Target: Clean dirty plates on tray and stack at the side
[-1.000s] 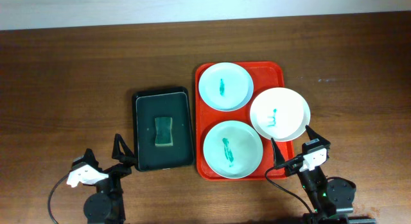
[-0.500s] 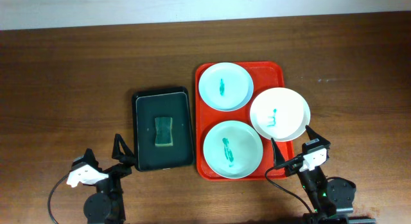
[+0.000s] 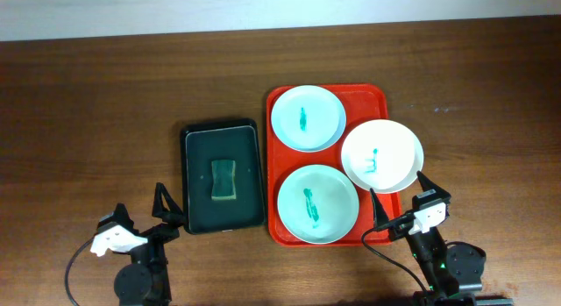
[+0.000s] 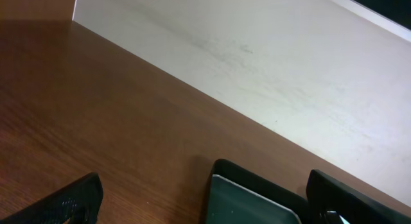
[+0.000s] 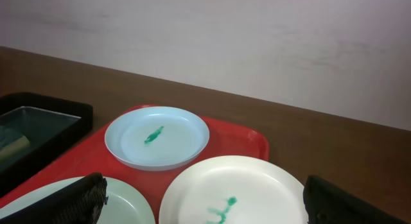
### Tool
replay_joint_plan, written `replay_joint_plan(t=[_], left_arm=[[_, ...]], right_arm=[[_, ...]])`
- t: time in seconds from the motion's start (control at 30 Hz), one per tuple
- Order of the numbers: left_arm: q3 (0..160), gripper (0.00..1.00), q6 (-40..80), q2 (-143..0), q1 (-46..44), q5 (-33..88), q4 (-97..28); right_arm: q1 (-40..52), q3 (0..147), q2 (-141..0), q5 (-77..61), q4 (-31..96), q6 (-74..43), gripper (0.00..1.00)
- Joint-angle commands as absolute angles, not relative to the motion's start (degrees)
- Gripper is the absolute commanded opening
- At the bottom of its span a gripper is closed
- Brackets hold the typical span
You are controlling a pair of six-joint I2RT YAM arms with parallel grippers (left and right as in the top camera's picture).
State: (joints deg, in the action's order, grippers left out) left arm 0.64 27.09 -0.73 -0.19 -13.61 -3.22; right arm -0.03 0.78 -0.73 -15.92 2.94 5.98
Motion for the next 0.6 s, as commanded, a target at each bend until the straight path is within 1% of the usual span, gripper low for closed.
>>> replay_joint_plan(t=[0.0, 0.1, 0.17, 0.27, 0.33, 0.47, 0.57], left_arm=[[0.54, 0.99, 27.51, -0.34, -0.32, -14.22, -2.57], [0.99, 0.99, 27.29, -0.36, -0.32, -10.81, -1.32], [2.04, 1.0, 27.31, -0.6, -0.32, -8.27, -0.69], [5.72, 0.99, 26.65, -2.7, -0.32, -7.53, -1.06], [12.73, 0.99, 23.46, -7.55, -0.32, -4.27, -5.78], [27.11, 0.99, 20.12, -19.68, -0.32, -0.05, -17.3], [42.11, 0.99, 19.16, -32.71, -0.32, 2.96, -28.84]], right_arm=[[-0.38, 0.32, -0.4, -19.51, 1.87, 5.48, 0.98], [-0.38, 1.74, -0.4, -26.37, 0.62, 5.48, 0.98], [-0.38, 4.58, -0.43, -27.88, 1.23, 5.48, 0.98], [-0.4, 12.38, -1.61, -27.83, 5.32, 5.48, 0.98], [-0.38, 20.05, -5.1, -27.86, 11.25, 5.48, 0.98], [-0.4, 36.95, -15.51, -25.58, 28.08, 5.52, 0.98], [-0.4, 50.26, -25.26, -20.62, 42.61, 5.5, 0.98]])
